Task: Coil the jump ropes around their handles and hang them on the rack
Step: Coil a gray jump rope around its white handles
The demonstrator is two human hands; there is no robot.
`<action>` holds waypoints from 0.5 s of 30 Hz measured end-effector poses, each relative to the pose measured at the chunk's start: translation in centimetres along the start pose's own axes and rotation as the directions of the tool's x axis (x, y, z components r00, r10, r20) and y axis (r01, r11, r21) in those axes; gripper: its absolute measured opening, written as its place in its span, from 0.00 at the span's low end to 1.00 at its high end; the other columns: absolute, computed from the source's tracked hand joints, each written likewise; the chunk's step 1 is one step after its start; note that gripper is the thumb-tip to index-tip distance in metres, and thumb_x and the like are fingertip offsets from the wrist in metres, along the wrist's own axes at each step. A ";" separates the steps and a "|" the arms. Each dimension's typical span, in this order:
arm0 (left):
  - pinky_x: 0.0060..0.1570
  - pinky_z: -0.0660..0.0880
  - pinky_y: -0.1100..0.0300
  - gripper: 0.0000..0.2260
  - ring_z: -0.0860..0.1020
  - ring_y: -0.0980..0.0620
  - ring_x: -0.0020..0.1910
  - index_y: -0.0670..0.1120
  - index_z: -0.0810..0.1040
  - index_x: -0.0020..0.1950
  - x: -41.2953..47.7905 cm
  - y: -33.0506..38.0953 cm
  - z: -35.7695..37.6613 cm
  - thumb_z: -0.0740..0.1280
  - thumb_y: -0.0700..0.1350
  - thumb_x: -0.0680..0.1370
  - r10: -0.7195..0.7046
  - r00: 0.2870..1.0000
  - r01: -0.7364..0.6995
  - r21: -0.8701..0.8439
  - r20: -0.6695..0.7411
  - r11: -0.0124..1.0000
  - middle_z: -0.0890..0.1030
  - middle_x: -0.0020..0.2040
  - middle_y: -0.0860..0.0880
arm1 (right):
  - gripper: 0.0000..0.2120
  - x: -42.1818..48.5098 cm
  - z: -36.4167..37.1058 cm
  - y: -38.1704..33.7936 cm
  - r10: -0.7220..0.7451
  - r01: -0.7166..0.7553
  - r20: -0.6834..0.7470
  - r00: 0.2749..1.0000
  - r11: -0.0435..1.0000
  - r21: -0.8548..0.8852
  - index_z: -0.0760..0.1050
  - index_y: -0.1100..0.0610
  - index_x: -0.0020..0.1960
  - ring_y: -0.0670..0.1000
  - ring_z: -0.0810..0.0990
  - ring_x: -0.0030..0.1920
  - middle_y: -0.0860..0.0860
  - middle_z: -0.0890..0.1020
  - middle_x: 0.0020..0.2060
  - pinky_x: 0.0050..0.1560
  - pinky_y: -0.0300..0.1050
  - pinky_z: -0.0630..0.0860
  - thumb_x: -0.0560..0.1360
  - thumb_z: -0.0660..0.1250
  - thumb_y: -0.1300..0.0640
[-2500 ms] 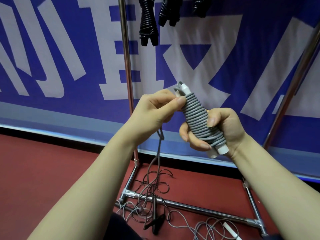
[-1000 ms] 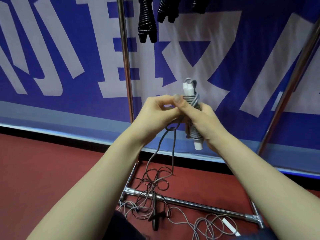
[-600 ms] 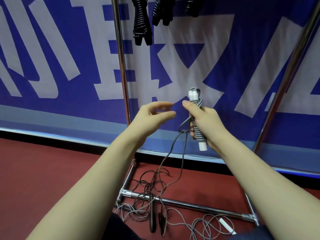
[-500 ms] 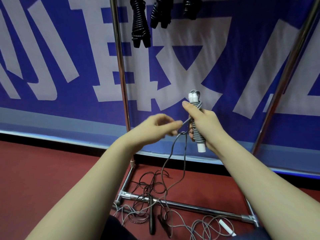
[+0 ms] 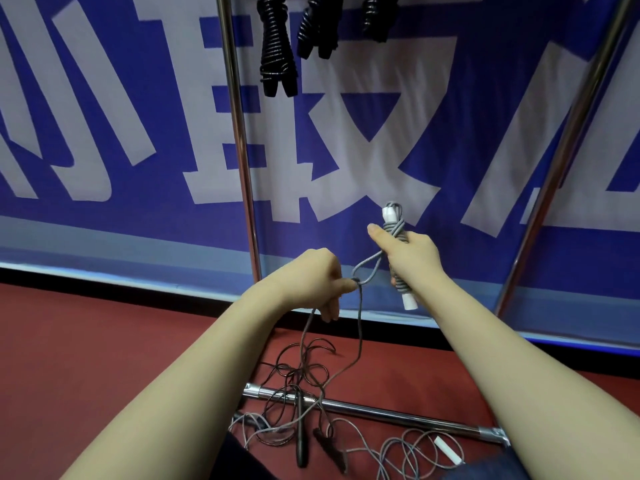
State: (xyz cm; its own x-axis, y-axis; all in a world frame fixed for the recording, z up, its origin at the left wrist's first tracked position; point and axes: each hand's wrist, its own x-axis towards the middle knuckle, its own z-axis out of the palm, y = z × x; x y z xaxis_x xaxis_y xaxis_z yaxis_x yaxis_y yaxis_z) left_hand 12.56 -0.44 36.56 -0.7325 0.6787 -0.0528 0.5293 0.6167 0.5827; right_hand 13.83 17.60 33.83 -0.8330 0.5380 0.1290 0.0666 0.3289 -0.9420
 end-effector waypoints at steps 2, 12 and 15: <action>0.38 0.77 0.66 0.13 0.81 0.53 0.32 0.33 0.78 0.49 -0.1 -0.3 0.0 0.63 0.44 0.83 0.086 0.995 -0.095 -0.215 -0.048 0.972 0.84 0.35 0.45 | 0.23 0.4 0.2 0.9 -0.005 0.002 -0.016 1.000 0.981 -0.195 0.73 0.54 0.34 0.55 0.77 0.33 0.50 0.77 0.30 0.36 0.46 0.73 0.70 0.68 0.34; 0.42 0.77 0.63 0.12 0.76 0.55 0.35 0.43 0.75 0.45 0.3 -2.7 -3.7 0.55 0.41 0.85 -0.264 0.697 -0.648 -0.743 -0.667 0.167 0.76 0.33 0.51 | 0.21 1.6 -3.3 9.8 0.132 -0.166 -0.112 0.985 0.527 -0.833 0.79 0.53 0.53 0.57 0.81 0.54 0.53 0.82 0.52 0.44 0.43 0.69 0.73 0.62 0.37; 0.41 0.78 0.64 0.12 0.77 0.55 0.36 0.43 0.76 0.46 0.3 -3.1 -3.7 0.56 0.42 0.85 -0.349 0.666 -0.652 -0.742 -0.659 0.157 0.77 0.35 0.50 | 0.19 1.3 -4.4 10.9 0.155 -0.185 -0.132 0.979 0.405 -0.895 0.79 0.54 0.54 0.56 0.81 0.55 0.53 0.82 0.53 0.47 0.43 0.71 0.75 0.63 0.39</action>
State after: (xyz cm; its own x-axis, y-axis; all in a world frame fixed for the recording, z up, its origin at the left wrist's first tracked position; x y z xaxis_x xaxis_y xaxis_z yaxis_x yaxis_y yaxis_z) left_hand 9.12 -3.59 37.70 -0.9548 -0.0262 0.2961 0.2431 -0.6419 0.7272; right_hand 15.85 25.32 25.08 -0.7326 0.6804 0.0217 0.6728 0.7286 -0.1284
